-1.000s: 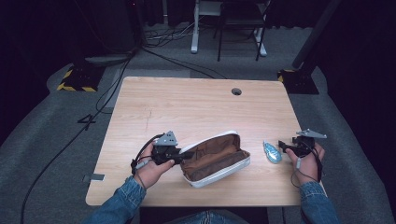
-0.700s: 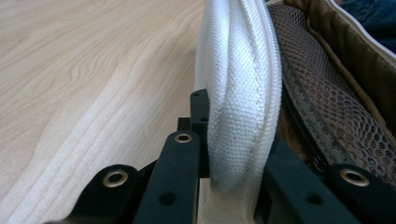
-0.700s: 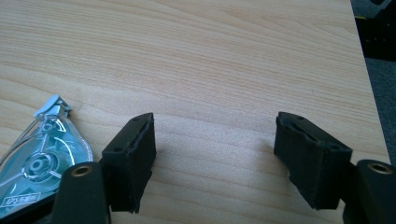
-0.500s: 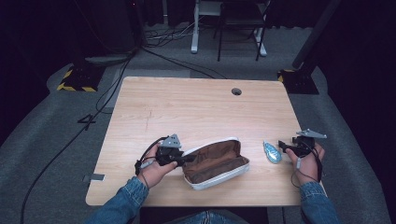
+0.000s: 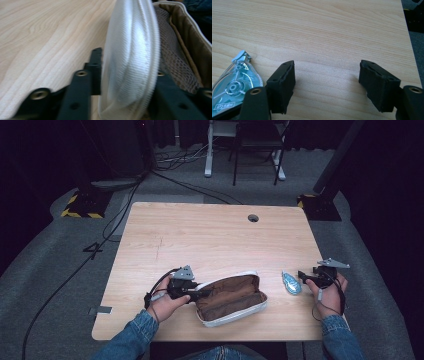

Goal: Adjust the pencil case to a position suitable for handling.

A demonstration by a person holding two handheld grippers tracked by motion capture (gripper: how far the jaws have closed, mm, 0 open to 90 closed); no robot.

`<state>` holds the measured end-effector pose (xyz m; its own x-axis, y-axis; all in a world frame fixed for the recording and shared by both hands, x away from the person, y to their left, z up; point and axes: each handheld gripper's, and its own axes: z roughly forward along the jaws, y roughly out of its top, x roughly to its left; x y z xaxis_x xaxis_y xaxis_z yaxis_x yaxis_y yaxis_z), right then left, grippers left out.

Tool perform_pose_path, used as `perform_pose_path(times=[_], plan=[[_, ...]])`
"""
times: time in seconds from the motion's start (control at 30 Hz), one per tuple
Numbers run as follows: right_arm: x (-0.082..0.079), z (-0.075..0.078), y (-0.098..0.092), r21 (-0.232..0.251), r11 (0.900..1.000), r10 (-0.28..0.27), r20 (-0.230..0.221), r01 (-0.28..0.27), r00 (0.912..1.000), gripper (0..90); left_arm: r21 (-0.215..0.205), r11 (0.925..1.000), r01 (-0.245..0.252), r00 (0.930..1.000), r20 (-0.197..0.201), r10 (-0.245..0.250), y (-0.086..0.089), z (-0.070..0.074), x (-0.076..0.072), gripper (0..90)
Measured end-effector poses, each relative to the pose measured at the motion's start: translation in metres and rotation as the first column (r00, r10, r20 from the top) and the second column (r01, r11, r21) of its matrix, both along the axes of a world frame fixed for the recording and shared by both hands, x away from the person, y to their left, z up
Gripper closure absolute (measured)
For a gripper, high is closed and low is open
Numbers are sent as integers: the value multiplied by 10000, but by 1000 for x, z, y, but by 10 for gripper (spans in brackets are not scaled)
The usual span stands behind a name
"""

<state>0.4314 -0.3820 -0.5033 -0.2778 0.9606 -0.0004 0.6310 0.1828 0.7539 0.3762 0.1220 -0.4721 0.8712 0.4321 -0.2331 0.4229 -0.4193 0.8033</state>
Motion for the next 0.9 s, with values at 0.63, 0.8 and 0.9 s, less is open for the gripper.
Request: perform_pose_path(times=[0.63, 0.8, 0.9], plan=[[0, 0, 0, -26, 9999, 102, 43, -102, 9999, 294, -312, 9991, -290, 9995, -134, 285, 2, 8, -1, 443], [0, 0, 0, -27, 9999, 108, 43, -108, 9999, 294, -79, 9988, -476, 9979, -453, 472, 6, 3, 2, 655], [0, 0, 0, -27, 9999, 113, 44, -113, 9999, 294, 255, 9981, -566, 9974, -421, 576, 6, 2, 3, 750]])
